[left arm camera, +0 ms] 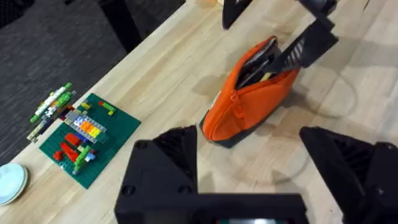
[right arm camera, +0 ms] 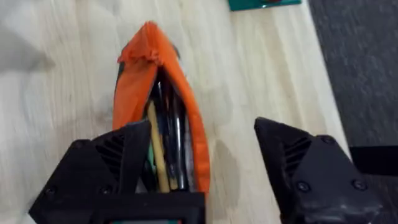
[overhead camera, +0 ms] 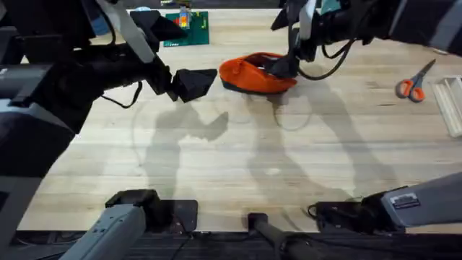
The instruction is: Unzip the bag, pick up the pens from the table one at a time and place them inside, then zip the bag closed.
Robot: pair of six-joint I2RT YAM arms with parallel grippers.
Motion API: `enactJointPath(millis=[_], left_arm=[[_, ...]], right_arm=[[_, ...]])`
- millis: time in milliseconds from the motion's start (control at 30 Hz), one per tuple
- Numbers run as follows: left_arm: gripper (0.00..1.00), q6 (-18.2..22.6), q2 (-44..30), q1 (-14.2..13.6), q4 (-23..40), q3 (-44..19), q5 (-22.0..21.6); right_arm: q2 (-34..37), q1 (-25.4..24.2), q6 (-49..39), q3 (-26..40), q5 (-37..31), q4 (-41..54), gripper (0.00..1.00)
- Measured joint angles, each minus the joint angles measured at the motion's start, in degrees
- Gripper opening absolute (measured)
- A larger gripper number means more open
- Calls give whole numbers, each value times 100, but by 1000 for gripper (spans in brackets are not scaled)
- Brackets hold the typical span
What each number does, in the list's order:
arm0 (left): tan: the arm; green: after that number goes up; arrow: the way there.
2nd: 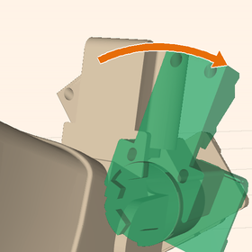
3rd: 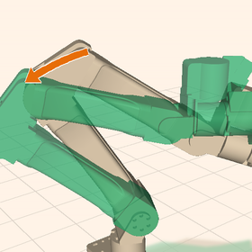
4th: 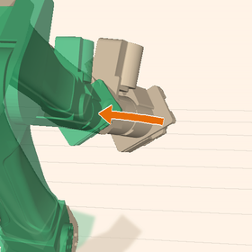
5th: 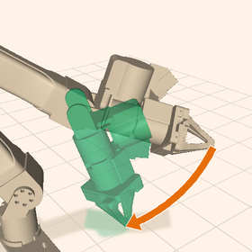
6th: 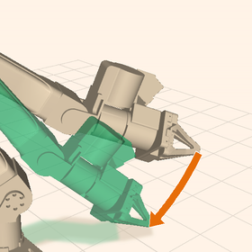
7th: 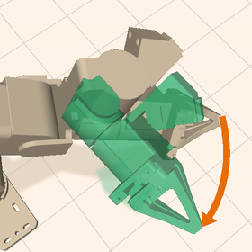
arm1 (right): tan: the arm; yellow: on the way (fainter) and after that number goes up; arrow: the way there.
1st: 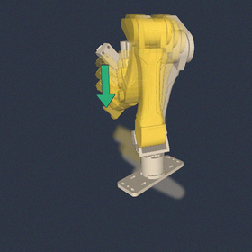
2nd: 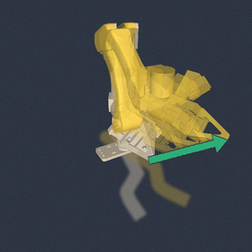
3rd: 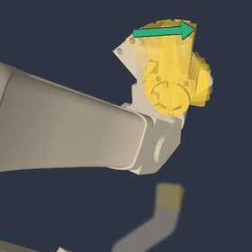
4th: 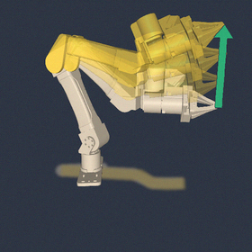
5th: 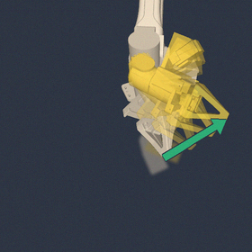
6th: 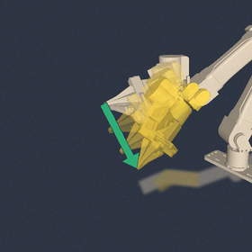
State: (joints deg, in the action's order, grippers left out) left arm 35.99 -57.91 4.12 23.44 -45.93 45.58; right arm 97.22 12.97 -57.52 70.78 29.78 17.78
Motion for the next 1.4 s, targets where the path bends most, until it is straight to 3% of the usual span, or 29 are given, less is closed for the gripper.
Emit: enactJointPath(millis=[367,733,1033,1400], left_arm=[[993,0,0,0,0,0,0],[994,0,0,0,0,0,-1],[993,0,0,0,0,0,-4],[993,0,0,0,-297,0,50]], right_arm=[[-566,-57,1528,9,2,-4,997],[-1286,-519,3494,11,4,80,997],[-1374,-876,5480,22,22,945,996],[-1356,-876,5778,22,24,1445,997]])
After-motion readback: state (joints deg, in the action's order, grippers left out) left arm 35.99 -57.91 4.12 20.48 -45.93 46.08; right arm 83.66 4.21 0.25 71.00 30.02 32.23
